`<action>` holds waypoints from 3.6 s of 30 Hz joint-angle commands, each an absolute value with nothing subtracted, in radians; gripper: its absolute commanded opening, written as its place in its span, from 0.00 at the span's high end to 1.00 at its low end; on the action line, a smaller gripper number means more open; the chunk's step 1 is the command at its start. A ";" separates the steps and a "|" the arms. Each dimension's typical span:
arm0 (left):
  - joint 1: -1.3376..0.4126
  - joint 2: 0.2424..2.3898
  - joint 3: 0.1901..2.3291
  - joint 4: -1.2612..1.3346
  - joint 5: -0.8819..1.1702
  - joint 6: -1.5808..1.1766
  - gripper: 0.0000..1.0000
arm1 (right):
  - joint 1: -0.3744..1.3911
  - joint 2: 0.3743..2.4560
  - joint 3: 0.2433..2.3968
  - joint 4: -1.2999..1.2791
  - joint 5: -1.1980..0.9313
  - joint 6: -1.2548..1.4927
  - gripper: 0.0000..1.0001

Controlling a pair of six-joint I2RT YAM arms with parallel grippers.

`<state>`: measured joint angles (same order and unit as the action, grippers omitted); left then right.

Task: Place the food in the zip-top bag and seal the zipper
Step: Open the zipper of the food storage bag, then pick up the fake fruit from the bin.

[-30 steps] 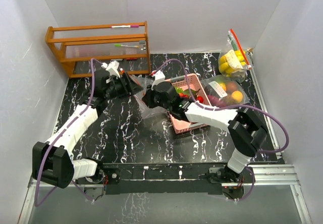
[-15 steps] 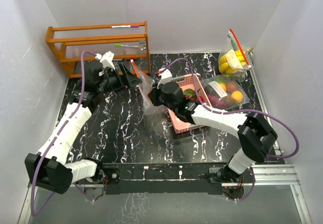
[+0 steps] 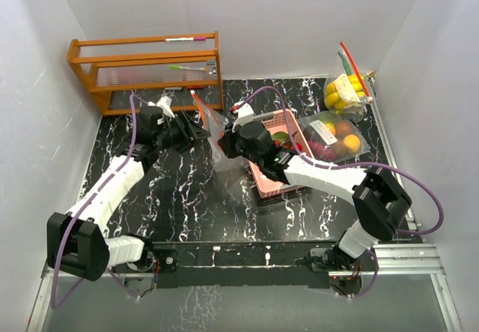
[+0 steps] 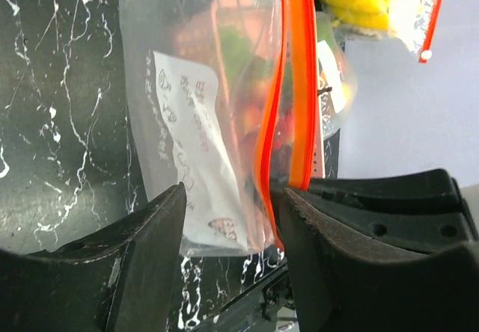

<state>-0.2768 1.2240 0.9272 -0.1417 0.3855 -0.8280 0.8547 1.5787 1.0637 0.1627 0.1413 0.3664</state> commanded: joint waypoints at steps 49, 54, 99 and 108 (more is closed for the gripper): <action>-0.273 1.187 1.405 -0.719 0.076 -0.168 1.00 | 0.844 1.510 1.026 0.020 0.557 0.476 0.92; -0.279 1.175 1.425 -0.742 0.043 -0.147 1.00 | 0.816 1.534 1.009 -0.022 0.526 0.501 0.91; -0.302 1.404 1.539 -0.844 -0.038 -0.096 1.00 | 0.420 1.350 0.962 -0.275 0.231 0.520 0.19; -0.327 1.425 1.369 -0.655 0.124 -0.169 1.00 | 0.416 1.440 0.938 -0.193 0.259 0.549 0.26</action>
